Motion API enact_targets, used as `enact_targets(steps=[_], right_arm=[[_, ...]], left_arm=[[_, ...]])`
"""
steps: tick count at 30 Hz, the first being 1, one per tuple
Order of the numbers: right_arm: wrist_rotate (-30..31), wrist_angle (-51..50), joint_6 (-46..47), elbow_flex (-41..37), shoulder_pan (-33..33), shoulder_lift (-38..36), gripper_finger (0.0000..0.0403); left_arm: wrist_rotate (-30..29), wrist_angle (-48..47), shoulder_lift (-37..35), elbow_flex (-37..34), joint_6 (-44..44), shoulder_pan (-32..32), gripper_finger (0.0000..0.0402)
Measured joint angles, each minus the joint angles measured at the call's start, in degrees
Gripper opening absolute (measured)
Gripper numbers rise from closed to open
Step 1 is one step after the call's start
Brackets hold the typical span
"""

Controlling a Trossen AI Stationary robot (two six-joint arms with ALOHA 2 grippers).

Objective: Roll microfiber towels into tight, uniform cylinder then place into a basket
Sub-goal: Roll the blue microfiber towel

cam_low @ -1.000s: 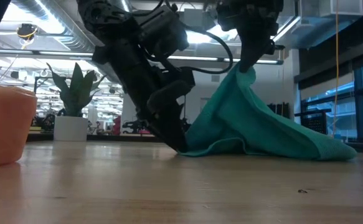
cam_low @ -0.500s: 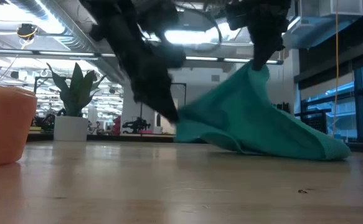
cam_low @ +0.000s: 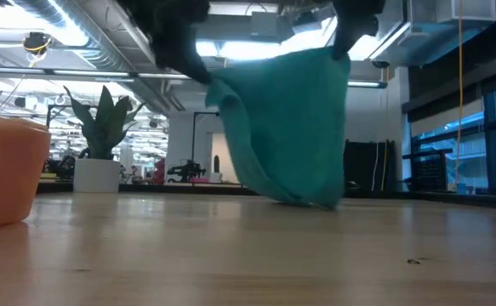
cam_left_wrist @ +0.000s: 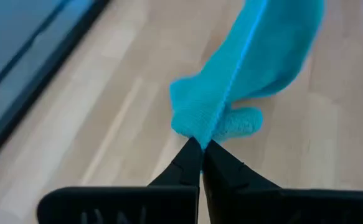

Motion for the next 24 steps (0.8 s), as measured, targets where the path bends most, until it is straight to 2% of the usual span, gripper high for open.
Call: enact_targets(steps=[5, 8, 12, 19, 24], right_arm=[[5.2, 0.2, -1.8, 1.6, -2.9, 0.0, 0.0006], [5.8, 1.1, -4.3, 1.6, -5.3, 0.1, 0.0006], [8.3, 2.6, -5.8, 1.6, -8.1, 0.1, 0.0006], [10.0, 5.3, -10.0, 1.6, -11.8, 0.1, 0.0006], [7.5, 8.1, -10.6, 1.6, -13.0, 0.1, 0.0006]], left_arm=[[0.0, -5.3, -5.7, 0.0, 1.3, 2.0, 0.0000], [1.0, -5.6, -8.9, 0.3, 3.1, 3.2, 0.0000], [1.1, -7.5, -11.1, 6.0, 7.8, 4.6, 0.0000], [-0.2, -22.5, -8.1, 20.3, 14.6, 7.0, 0.0001], [0.4, -27.7, -4.7, 23.6, 14.3, 7.5, 0.0000]])
